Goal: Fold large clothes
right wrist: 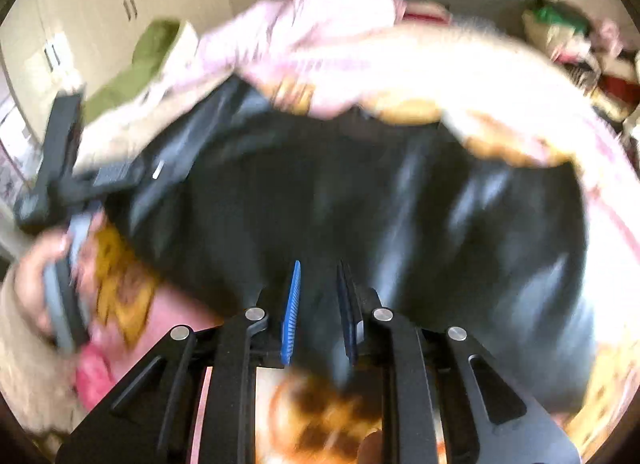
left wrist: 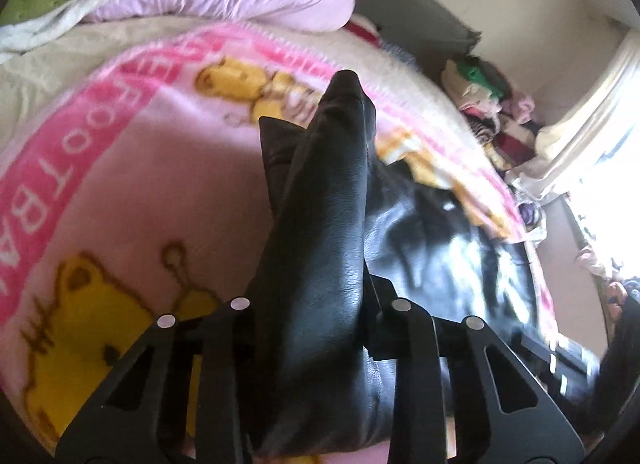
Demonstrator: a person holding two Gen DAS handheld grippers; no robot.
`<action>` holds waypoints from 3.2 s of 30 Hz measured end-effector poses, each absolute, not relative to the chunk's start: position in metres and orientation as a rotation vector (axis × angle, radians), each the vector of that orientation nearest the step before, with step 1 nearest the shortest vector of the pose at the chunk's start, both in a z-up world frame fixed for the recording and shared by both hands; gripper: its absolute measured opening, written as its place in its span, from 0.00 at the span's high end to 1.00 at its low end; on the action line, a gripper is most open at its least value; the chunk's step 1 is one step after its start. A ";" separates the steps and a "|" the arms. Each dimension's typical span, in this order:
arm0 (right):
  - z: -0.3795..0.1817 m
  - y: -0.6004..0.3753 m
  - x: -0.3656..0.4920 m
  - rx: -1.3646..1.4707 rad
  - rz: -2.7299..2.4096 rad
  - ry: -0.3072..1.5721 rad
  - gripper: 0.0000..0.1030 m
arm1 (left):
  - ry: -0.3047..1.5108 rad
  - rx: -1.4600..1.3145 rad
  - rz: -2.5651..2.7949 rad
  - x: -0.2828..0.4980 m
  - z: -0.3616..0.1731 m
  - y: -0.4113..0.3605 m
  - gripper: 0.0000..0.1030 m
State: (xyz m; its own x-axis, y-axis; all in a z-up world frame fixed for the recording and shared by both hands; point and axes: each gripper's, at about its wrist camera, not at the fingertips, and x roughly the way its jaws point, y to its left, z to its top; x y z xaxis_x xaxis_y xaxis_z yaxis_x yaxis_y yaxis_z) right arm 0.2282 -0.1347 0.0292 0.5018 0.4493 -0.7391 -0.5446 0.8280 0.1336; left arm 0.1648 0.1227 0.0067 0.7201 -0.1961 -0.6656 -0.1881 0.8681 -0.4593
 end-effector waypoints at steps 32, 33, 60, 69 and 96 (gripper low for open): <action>-0.037 -0.165 0.219 -0.115 0.675 1.089 0.90 | 0.663 -0.458 -0.116 0.157 0.074 0.065 0.84; -0.039 -0.170 0.219 -0.073 0.685 1.090 0.90 | 0.664 -0.455 -0.116 0.157 0.075 0.063 0.84; 0.098 -0.032 0.283 -0.111 0.656 1.062 0.25 | 0.629 -0.350 -0.187 0.138 0.092 0.021 0.84; 0.097 -0.074 0.298 0.037 0.804 0.979 0.75 | 0.583 -0.344 -0.239 0.123 0.104 0.028 0.46; 0.007 -0.344 0.327 0.410 0.603 1.081 0.12 | 0.967 -0.389 -0.334 0.215 -0.015 -0.033 0.31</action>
State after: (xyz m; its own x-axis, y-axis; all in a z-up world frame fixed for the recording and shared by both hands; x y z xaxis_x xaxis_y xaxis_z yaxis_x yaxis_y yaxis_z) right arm 0.3269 -0.3436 0.0073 0.3368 0.6378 -0.6927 -0.2545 0.7699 0.5852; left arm 0.2154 -0.0331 -0.0149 0.5265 -0.4415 -0.7266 0.1010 0.8810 -0.4622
